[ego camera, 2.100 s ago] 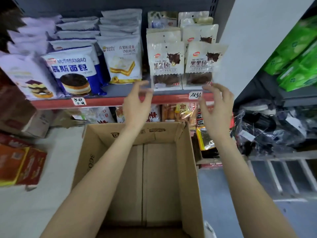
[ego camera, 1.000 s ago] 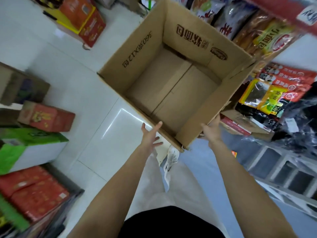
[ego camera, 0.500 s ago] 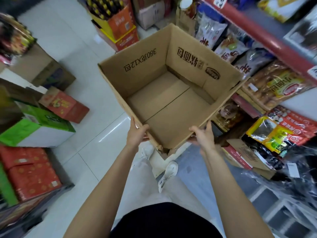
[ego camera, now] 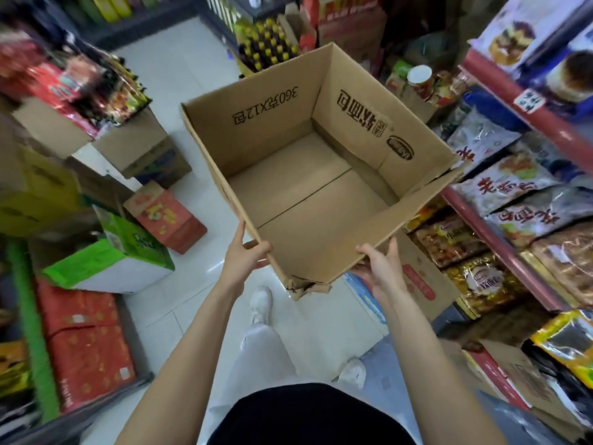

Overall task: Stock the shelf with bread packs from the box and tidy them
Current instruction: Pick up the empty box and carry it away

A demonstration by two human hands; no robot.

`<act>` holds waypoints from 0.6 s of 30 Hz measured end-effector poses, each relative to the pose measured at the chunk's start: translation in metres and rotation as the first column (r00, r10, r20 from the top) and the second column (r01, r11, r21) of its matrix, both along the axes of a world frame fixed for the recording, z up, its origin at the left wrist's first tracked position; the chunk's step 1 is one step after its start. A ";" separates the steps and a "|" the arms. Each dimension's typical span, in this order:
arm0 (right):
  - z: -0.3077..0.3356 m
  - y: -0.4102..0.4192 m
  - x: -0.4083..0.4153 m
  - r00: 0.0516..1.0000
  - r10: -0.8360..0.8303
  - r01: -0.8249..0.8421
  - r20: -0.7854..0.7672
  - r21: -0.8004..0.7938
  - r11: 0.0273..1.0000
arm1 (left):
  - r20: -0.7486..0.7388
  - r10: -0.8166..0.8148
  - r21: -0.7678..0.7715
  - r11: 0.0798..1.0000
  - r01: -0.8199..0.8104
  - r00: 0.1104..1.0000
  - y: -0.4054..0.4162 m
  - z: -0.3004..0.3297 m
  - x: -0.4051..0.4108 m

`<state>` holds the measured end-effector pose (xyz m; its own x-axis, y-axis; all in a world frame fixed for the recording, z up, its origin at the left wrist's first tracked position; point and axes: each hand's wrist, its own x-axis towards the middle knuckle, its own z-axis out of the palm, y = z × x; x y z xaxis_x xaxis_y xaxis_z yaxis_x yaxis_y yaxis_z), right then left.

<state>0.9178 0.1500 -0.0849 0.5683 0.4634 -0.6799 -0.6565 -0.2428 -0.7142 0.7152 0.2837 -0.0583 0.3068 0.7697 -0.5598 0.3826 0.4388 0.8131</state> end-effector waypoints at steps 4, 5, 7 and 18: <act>0.004 0.071 -0.014 0.993 -0.108 0.109 -0.043 0.019 0.994 | 0.003 -0.120 0.031 0.992 0.120 0.993 0.089 0.009 -0.002; 0.006 0.087 -0.016 0.990 -0.130 0.132 -0.062 0.031 0.991 | 0.013 -0.151 0.024 0.988 0.151 0.988 0.110 0.010 0.000; 0.014 0.118 -0.017 0.982 -0.172 0.177 -0.082 0.055 0.983 | 0.018 -0.217 0.040 0.975 0.216 0.976 0.150 0.013 0.006; 0.021 0.244 0.045 0.954 -0.295 0.297 -0.056 0.030 0.955 | -0.051 -0.412 0.124 0.901 0.416 0.910 0.306 0.023 0.106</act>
<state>0.9630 0.3935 -0.0635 0.6489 0.3056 -0.6968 -0.7304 -0.0062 -0.6830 0.8214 0.5897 -0.0355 0.6021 0.6419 -0.4749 0.5258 0.1288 0.8408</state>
